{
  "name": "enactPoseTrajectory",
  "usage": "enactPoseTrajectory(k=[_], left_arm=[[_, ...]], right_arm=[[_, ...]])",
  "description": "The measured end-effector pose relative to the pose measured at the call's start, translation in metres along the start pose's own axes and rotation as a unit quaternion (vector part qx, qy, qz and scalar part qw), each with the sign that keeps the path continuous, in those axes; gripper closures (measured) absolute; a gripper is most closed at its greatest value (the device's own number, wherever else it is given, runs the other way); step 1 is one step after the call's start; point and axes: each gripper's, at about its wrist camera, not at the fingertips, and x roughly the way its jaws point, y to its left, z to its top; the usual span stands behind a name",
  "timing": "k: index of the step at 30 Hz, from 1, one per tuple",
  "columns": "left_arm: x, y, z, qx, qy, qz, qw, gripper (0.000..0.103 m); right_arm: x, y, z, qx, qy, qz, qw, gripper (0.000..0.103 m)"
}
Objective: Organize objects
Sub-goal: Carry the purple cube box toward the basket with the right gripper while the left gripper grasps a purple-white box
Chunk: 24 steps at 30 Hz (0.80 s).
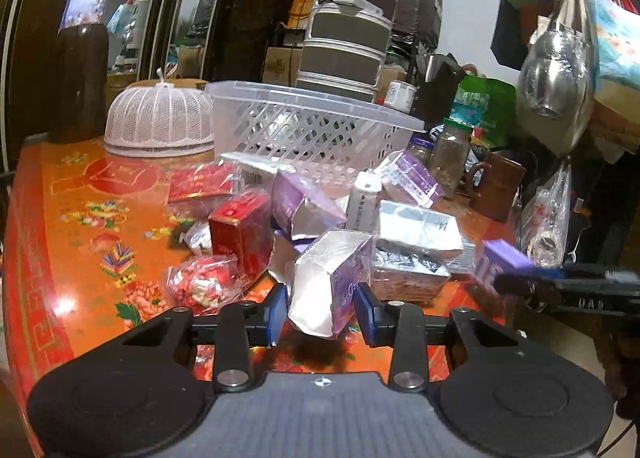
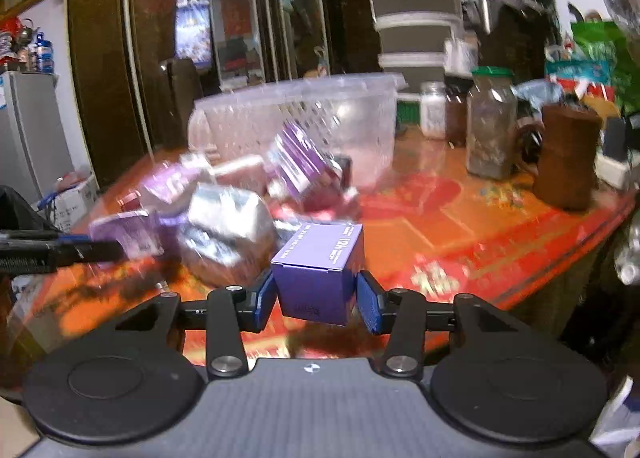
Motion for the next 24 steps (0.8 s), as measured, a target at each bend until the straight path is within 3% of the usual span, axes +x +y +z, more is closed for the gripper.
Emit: enactPoseTrajectory(k=[4, 8, 12, 16, 21, 24], left_arm=[[-0.005, 0.001, 0.001, -0.004, -0.009, -0.005, 0.9999, 0.062], [-0.017, 0.003, 0.014, -0.015, -0.036, -0.02, 0.999, 0.063], [-0.021, 0.008, 0.056, -0.02, -0.081, -0.023, 0.9963, 0.064], [-0.004, 0.006, 0.122, 0.001, -0.118, -0.019, 0.9928, 0.065], [0.059, 0.006, 0.185, -0.009, -0.076, 0.0, 0.997, 0.067], [0.071, 0.013, 0.181, 0.002, -0.058, 0.01, 0.9983, 0.068]], right_arm=[[-0.012, -0.005, -0.002, 0.01, -0.006, -0.007, 1.0, 0.055], [-0.024, -0.004, 0.017, 0.01, -0.039, 0.005, 0.999, 0.055], [-0.028, 0.008, 0.069, -0.026, -0.102, 0.043, 0.994, 0.055], [-0.005, 0.011, 0.136, -0.042, -0.156, 0.076, 0.984, 0.055], [0.068, 0.01, 0.201, -0.035, -0.098, 0.062, 0.993, 0.055], [0.082, 0.004, 0.204, -0.021, -0.08, 0.065, 0.994, 0.056]])
